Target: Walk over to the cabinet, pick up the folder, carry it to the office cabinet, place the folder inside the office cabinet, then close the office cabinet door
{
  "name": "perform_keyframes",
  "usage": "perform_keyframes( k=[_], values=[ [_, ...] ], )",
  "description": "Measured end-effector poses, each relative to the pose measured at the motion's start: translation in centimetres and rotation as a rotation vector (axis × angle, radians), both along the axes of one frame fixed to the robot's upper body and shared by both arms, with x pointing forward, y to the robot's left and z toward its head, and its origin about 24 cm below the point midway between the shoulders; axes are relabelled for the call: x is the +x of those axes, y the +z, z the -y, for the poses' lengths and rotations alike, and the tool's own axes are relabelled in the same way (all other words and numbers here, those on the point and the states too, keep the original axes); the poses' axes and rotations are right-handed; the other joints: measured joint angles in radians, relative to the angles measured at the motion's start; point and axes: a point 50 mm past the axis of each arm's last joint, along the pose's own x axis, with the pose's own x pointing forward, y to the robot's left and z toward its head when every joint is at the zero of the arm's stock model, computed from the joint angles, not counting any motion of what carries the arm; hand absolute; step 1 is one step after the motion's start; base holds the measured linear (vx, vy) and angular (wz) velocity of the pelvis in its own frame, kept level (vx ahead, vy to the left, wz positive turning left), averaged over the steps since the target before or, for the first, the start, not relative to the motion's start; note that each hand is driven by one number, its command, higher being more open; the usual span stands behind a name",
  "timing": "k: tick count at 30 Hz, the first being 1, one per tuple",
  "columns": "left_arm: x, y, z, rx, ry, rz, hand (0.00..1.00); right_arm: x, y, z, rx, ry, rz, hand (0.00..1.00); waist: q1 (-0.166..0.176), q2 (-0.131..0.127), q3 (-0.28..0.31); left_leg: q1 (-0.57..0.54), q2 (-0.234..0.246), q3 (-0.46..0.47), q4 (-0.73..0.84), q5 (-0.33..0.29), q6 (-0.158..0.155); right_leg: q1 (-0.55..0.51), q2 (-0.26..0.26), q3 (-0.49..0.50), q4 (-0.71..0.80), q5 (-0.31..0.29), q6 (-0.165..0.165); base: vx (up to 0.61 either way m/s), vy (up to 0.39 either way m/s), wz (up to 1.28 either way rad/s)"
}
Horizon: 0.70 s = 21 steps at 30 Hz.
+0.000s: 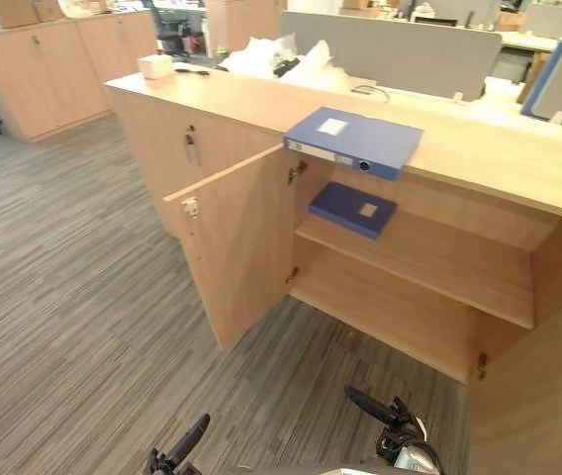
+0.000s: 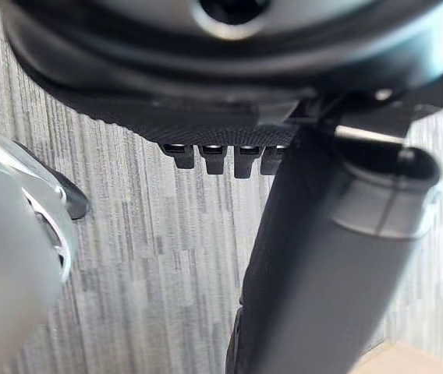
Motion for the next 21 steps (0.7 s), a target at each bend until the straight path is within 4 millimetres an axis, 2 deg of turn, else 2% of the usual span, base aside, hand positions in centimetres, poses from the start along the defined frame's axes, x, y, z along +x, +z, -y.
perform_keyframes(
  k=[1, 2, 3, 6, 7, 8, 10, 11, 13, 14, 16, 18, 19, 20, 21],
  values=[
    [0.1, 0.0, 0.1, -0.001, -0.005, 0.000, 1.00, 0.1, 0.0, 0.0, 0.000, 0.001, 0.000, 1.00, 0.000, 0.005, 0.003, 0.001, 0.012, 0.009, -0.002, -0.002, -0.012, 0.010, 0.017, -0.016, -0.037, -0.012, 0.007, 0.23, -0.243, -0.61],
    [0.6, 0.1, 0.1, 0.005, -0.026, 0.008, 1.00, 0.3, 0.0, -0.2, 0.008, 0.005, -0.004, 1.00, 0.003, -0.004, 0.010, 0.004, 0.034, 0.028, -0.007, -0.008, -0.044, 0.030, 0.055, -0.051, -0.139, -0.033, 0.004, 0.23, -0.273, -0.50],
    [1.0, 0.2, 0.0, 0.009, -0.043, 0.013, 1.00, 0.2, 0.0, -0.3, 0.014, 0.005, -0.007, 1.00, 0.003, -0.008, 0.016, 0.007, 0.037, 0.029, -0.010, -0.007, -0.057, 0.048, 0.075, -0.060, -0.179, -0.050, -0.019, 0.21, -0.261, -0.50],
    [1.9, 0.2, 1.0, 0.008, -0.123, 0.030, 1.00, -0.4, -0.1, 1.2, -0.005, -0.083, -0.029, 1.00, -0.003, 0.023, 0.027, 0.073, 0.089, 0.017, -0.052, 0.012, -0.081, 0.122, 0.179, -0.063, -0.275, -0.058, -0.046, 0.21, -0.222, -0.27],
    [1.9, 0.2, 1.0, 0.009, -0.122, 0.033, 1.00, -0.8, -0.2, 1.4, -0.009, -0.093, -0.038, 1.00, -0.003, 0.023, 0.025, 0.073, 0.104, 0.014, -0.025, 0.010, -0.084, 0.142, 0.200, -0.063, -0.303, -0.059, -0.046, 0.28, -0.298, -0.24],
    [2.1, 0.4, 0.6, 0.019, -0.114, 0.051, 1.00, -1.6, -0.3, 1.5, -0.014, -0.096, -0.052, 1.00, -0.006, 0.015, 0.021, 0.018, 0.148, 0.003, 0.139, -0.009, -0.113, 0.189, 0.243, -0.060, -0.368, -0.059, -0.045, 0.22, -0.237, -0.17],
    [2.6, 0.7, 0.5, 0.028, -0.102, 0.080, 1.00, -2.0, -0.3, 1.8, -0.027, -0.094, -0.052, 1.00, -0.002, 0.019, 0.019, -0.106, 0.210, -0.045, 0.428, -0.008, -0.121, 0.225, 0.291, -0.048, -0.410, -0.058, -0.048, 0.18, -0.161, -0.31],
    [2.2, 0.7, 0.6, 0.022, -0.078, 0.082, 1.00, -2.2, -0.3, 2.2, -0.041, -0.090, -0.056, 1.00, 0.007, 0.034, 0.016, -0.195, 0.251, -0.088, 0.644, -0.002, -0.129, 0.253, 0.333, -0.020, -0.433, -0.059, -0.058, 0.22, -0.060, -0.56],
    [1.7, 0.7, 0.4, 0.015, -0.046, 0.083, 1.00, -2.4, -0.4, 2.3, -0.048, -0.080, -0.064, 1.00, 0.020, 0.038, 0.019, -0.260, 0.273, -0.098, 0.837, -0.012, -0.132, 0.302, 0.359, 0.033, -0.460, -0.062, -0.069, 0.33, 0.007, -0.85],
    [1.7, 0.8, -0.1, 0.030, -0.051, 0.086, 1.00, -2.5, -0.4, 2.0, -0.046, -0.066, -0.074, 1.00, 0.022, 0.023, 0.024, -0.290, 0.266, -0.083, 0.865, -0.018, -0.123, 0.334, 0.359, 0.065, -0.484, -0.062, -0.068, 0.31, 0.034, -0.84],
    [1.7, 0.9, -0.7, 0.045, -0.078, 0.087, 1.00, -2.5, -0.6, 1.7, -0.035, -0.049, -0.089, 1.00, 0.024, 0.010, 0.028, -0.328, 0.245, -0.068, 0.818, -0.043, -0.106, 0.365, 0.346, 0.130, -0.508, -0.054, -0.058, 0.31, 0.102, -1.00],
    [1.7, 1.0, -1.2, 0.063, -0.105, 0.081, 1.00, -2.2, -0.7, 1.4, -0.026, -0.044, -0.098, 1.00, 0.033, -0.003, 0.040, -0.351, 0.201, -0.074, 0.687, -0.077, -0.091, 0.379, 0.310, 0.195, -0.500, -0.050, -0.051, 0.28, 0.209, -1.11],
    [1.8, 1.1, -1.3, 0.069, -0.120, 0.080, 1.00, -2.1, -0.7, 1.3, -0.022, -0.042, -0.099, 1.00, 0.034, -0.007, 0.046, -0.359, 0.159, -0.094, 0.538, -0.077, -0.091, 0.385, 0.282, 0.227, -0.493, -0.048, -0.042, 0.26, 0.274, -0.93],
    [1.7, 1.0, -0.8, 0.065, -0.139, 0.074, 1.00, -2.2, -0.7, 1.7, -0.033, -0.043, -0.100, 1.00, 0.033, 0.012, 0.039, -0.347, 0.122, -0.144, 0.324, 0.008, -0.064, 0.391, 0.272, 0.249, -0.494, -0.044, -0.008, 0.26, 0.291, -0.86],
    [1.5, 0.8, -0.3, 0.052, -0.145, 0.069, 1.00, -2.3, -0.6, 2.3, -0.048, -0.043, -0.100, 1.00, 0.033, 0.038, 0.027, -0.342, 0.118, -0.185, 0.211, 0.110, -0.056, 0.391, 0.282, 0.257, -0.495, -0.049, 0.010, 0.32, 0.325, -0.60]
  ],
)
